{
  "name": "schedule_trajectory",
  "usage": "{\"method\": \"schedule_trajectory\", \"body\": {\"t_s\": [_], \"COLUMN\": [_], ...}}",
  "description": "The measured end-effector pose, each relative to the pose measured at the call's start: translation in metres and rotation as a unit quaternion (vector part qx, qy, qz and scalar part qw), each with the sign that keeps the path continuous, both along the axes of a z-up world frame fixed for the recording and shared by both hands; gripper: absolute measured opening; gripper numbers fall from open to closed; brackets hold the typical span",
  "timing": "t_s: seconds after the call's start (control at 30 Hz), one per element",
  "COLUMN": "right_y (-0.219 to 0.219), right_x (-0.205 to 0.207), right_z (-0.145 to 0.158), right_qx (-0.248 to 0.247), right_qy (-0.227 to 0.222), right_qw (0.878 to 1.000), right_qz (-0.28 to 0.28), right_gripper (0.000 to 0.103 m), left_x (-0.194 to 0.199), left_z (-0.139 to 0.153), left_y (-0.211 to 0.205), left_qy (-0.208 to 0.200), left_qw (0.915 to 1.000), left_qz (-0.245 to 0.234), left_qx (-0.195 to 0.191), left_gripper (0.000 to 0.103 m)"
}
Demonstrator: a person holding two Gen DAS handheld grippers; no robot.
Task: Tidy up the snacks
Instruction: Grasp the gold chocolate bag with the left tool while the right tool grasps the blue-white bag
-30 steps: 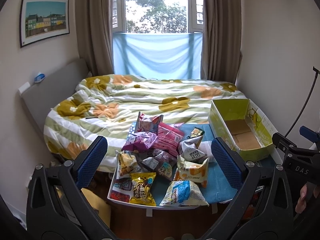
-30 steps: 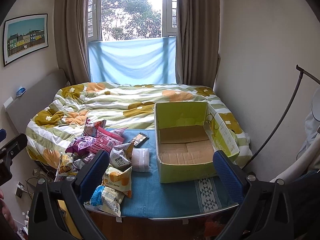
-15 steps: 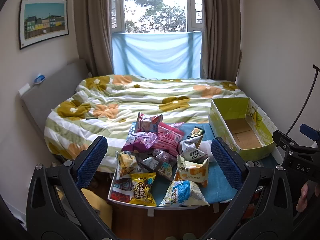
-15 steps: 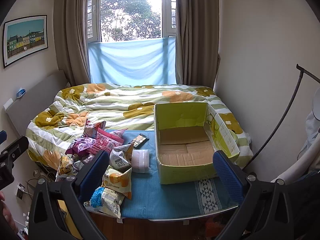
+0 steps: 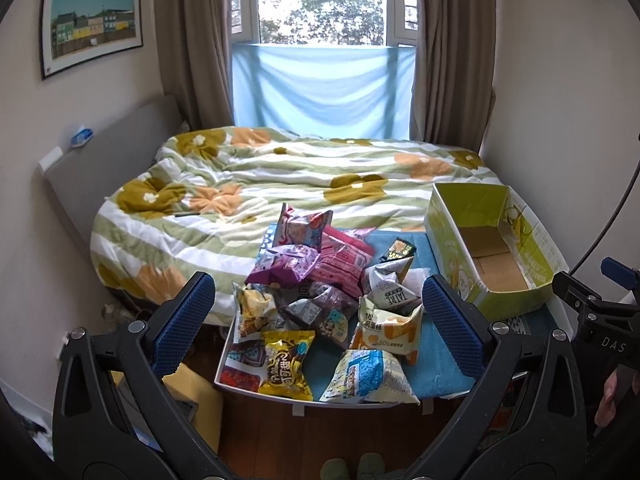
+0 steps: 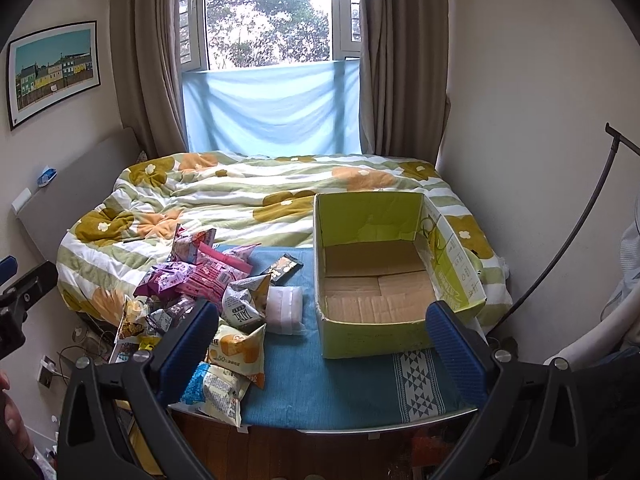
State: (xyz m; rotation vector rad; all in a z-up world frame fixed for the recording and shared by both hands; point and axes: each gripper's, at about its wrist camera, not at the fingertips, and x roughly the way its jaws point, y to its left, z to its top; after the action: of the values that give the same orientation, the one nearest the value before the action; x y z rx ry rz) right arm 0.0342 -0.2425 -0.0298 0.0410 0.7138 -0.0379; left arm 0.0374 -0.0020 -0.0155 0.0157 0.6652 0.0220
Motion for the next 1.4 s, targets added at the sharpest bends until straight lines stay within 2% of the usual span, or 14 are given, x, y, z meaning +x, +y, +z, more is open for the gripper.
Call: {"method": "schedule_trajectory", "body": {"t_s": [0.2, 0.37, 0.57, 0.8, 0.93, 1.0, 1.1, 1.13, 1.23, 1.33, 1.4], "right_y": [0.002, 0.020, 0.050, 0.081, 0.091, 0.093, 0.093, 0.093, 0.089, 0.084, 0.083], "right_x": [0.020, 0.037, 0.051, 0.069, 0.078, 0.080, 0.081, 0.081, 0.082, 0.083, 0.086], "right_z": [-0.036, -0.089, -0.139, -0.186, -0.210, -0.222, -0.235, -0.238, -0.243, -0.243, -0.245], "right_qx": [0.025, 0.062, 0.118, 0.175, 0.200, 0.215, 0.236, 0.241, 0.254, 0.254, 0.255], "right_qy": [0.054, 0.124, 0.195, 0.253, 0.279, 0.295, 0.311, 0.314, 0.315, 0.315, 0.316], "right_qw": [0.996, 0.987, 0.971, 0.950, 0.938, 0.931, 0.921, 0.918, 0.914, 0.915, 0.914], "right_qz": [0.063, 0.078, 0.076, 0.052, 0.033, 0.026, 0.015, 0.011, 0.000, -0.006, -0.006], "right_gripper": [0.103, 0.103, 0.103, 0.103, 0.103, 0.103, 0.103, 0.103, 0.103, 0.103, 0.103], "left_x": [0.011, 0.027, 0.057, 0.085, 0.097, 0.100, 0.104, 0.105, 0.109, 0.110, 0.109], "left_z": [-0.056, -0.110, -0.169, -0.226, -0.253, -0.264, -0.275, -0.278, -0.284, -0.283, -0.281], "left_y": [0.029, 0.055, 0.072, 0.082, 0.086, 0.086, 0.085, 0.085, 0.083, 0.081, 0.081], "left_qy": [0.088, 0.150, 0.203, 0.257, 0.286, 0.299, 0.308, 0.309, 0.317, 0.314, 0.313], "left_qw": [0.9954, 0.9876, 0.9786, 0.9647, 0.9551, 0.9502, 0.9468, 0.9459, 0.9420, 0.9428, 0.9430], "left_qz": [0.030, 0.038, 0.007, -0.040, -0.054, -0.062, -0.071, -0.073, -0.086, -0.094, -0.097], "left_qx": [-0.025, -0.030, -0.033, -0.042, -0.053, -0.061, -0.062, -0.064, -0.072, -0.059, -0.056], "left_gripper": [0.102, 0.102, 0.102, 0.100, 0.093, 0.085, 0.079, 0.072, 0.059, 0.051, 0.050]}}
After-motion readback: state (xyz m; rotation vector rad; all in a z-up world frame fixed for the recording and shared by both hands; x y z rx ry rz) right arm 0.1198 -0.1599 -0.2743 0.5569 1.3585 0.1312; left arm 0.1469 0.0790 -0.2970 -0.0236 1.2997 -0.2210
